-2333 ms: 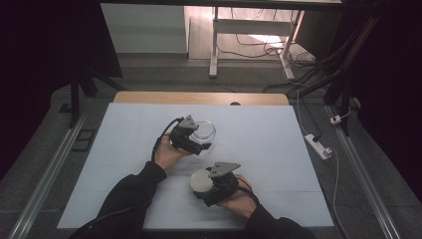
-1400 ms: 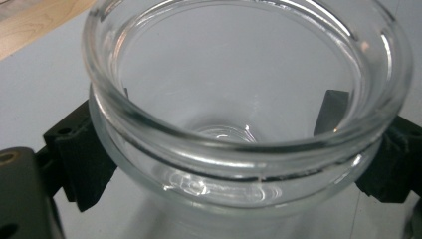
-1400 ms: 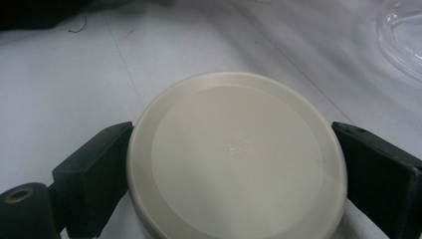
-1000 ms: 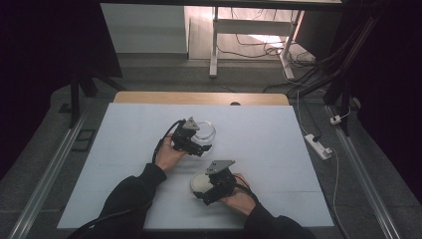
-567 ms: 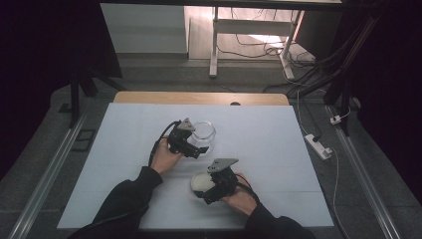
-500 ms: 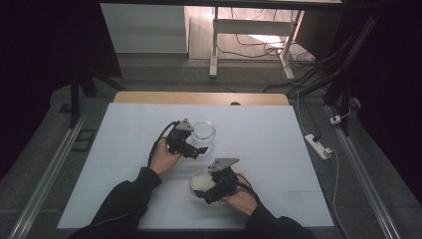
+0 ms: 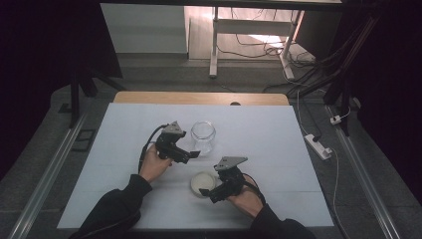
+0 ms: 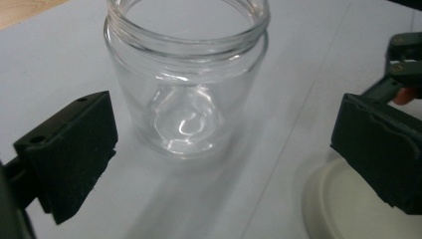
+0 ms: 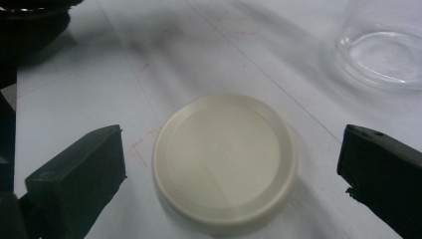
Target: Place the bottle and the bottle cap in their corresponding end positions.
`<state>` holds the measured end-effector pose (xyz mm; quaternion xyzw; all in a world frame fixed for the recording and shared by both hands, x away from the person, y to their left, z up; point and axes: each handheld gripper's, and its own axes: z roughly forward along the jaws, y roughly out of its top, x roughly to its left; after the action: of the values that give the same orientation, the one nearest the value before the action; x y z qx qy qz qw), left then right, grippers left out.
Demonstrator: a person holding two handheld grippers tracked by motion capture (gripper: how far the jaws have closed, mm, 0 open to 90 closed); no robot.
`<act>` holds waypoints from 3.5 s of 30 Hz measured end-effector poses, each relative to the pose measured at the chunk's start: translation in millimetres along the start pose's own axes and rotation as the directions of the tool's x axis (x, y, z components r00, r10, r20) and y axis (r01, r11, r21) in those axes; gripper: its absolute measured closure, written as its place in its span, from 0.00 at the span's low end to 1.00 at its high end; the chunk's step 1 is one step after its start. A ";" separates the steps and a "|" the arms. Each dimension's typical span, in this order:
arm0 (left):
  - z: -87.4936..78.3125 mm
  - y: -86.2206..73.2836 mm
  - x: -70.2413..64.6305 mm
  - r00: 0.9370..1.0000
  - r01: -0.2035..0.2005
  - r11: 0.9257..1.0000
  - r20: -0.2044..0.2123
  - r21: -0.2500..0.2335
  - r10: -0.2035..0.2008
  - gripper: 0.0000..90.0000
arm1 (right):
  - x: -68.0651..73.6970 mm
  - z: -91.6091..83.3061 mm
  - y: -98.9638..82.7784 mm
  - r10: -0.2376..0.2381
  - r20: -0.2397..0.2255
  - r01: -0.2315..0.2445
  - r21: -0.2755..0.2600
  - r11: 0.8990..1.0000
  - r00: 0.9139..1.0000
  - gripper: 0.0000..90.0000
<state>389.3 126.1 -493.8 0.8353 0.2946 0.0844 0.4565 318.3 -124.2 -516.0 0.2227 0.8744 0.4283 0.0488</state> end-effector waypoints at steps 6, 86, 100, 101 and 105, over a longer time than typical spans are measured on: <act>-13.3 -9.8 -8.2 1.000 0.001 1.000 0.003 0.017 -0.001 0.00 | -2.6 -11.2 -2.0 0.003 0.023 -0.003 -0.011 1.000 1.000 0.00; -173.2 -167.0 -68.3 0.939 0.286 0.958 -0.211 0.037 -0.272 0.00 | -8.7 -154.5 -96.1 0.238 0.356 -0.222 -0.085 0.971 0.904 0.00; -177.2 -173.8 -72.5 0.925 0.305 0.948 -0.264 0.090 -0.273 0.00 | -6.0 -166.6 -108.2 0.270 0.390 -0.267 -0.062 0.962 0.880 0.00; -177.2 -174.0 -72.5 0.925 0.306 0.947 -0.264 0.093 -0.273 0.00 | -5.9 -166.7 -108.5 0.271 0.390 -0.269 -0.060 0.961 0.880 0.00; -176.8 -173.8 -72.1 0.924 0.311 0.945 -0.264 0.103 -0.276 0.00 | -6.1 -166.3 -108.6 0.273 0.390 -0.276 -0.050 0.960 0.879 0.00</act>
<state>186.1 282.3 -525.1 0.7952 0.4761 0.0963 0.3629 240.0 -305.8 -495.8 0.4259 0.8078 0.3742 0.1613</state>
